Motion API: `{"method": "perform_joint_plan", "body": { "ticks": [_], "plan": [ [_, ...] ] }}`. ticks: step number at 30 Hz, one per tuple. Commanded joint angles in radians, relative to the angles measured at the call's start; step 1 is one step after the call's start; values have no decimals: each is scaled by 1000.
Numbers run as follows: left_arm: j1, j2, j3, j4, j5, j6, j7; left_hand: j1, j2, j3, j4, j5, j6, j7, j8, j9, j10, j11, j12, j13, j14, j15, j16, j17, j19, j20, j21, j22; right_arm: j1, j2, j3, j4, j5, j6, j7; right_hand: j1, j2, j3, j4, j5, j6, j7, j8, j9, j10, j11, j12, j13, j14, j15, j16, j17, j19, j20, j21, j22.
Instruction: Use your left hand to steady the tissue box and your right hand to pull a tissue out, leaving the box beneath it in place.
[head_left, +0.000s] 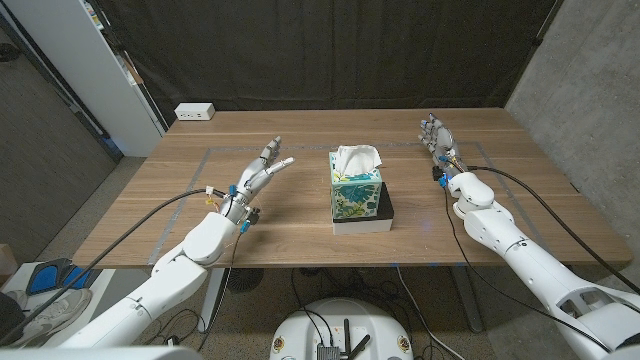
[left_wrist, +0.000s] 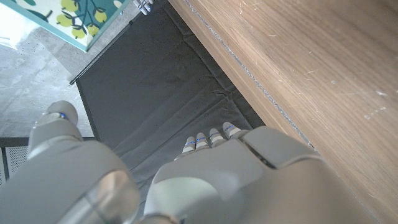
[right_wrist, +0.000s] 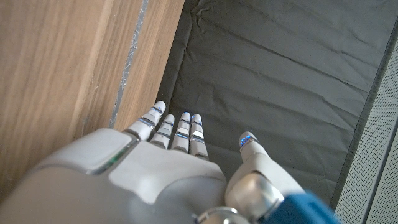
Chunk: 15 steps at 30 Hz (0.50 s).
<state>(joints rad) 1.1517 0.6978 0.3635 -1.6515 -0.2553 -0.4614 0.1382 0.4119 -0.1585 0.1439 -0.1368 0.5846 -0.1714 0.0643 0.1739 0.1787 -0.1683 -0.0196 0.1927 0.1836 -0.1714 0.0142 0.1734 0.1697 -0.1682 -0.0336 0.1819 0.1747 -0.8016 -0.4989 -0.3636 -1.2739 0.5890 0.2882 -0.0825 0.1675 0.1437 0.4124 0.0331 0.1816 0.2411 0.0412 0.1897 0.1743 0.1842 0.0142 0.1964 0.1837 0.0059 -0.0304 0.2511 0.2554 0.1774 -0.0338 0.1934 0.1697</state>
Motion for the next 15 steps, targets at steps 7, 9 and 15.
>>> {"method": "perform_joint_plan", "body": {
  "ticks": [7,9,15],
  "plan": [
    [57,20,-10,-42,9,-13,-7,12,-1,-15,2,11,-527,-5,2,3,-439,2,7,3,-374,1,6,6,-91,-38,9,2,-19,-7,3,-38,-10,-12,-27,5,14,4,-8,2,7,4,0,5,7,2,-1,4,9,-21,-3,0,2,-14,1,2],
    [64,21,-12,-46,19,-16,-1,13,0,-17,3,13,-526,-4,2,3,-440,3,7,3,-374,1,6,6,-91,-38,9,2,-23,-9,3,-47,-12,-15,-34,5,14,4,-8,2,7,4,0,5,7,2,-1,4,9,-20,-3,0,1,-14,1,2],
    [80,27,-16,-61,18,-14,-5,14,1,-24,3,17,-526,-6,2,3,-440,2,7,3,-373,1,7,6,-90,-39,10,2,-28,-9,5,-49,-8,-18,-34,5,14,4,-8,2,7,3,0,5,8,2,-1,4,9,-21,-3,0,1,-14,1,2]
  ]
}}
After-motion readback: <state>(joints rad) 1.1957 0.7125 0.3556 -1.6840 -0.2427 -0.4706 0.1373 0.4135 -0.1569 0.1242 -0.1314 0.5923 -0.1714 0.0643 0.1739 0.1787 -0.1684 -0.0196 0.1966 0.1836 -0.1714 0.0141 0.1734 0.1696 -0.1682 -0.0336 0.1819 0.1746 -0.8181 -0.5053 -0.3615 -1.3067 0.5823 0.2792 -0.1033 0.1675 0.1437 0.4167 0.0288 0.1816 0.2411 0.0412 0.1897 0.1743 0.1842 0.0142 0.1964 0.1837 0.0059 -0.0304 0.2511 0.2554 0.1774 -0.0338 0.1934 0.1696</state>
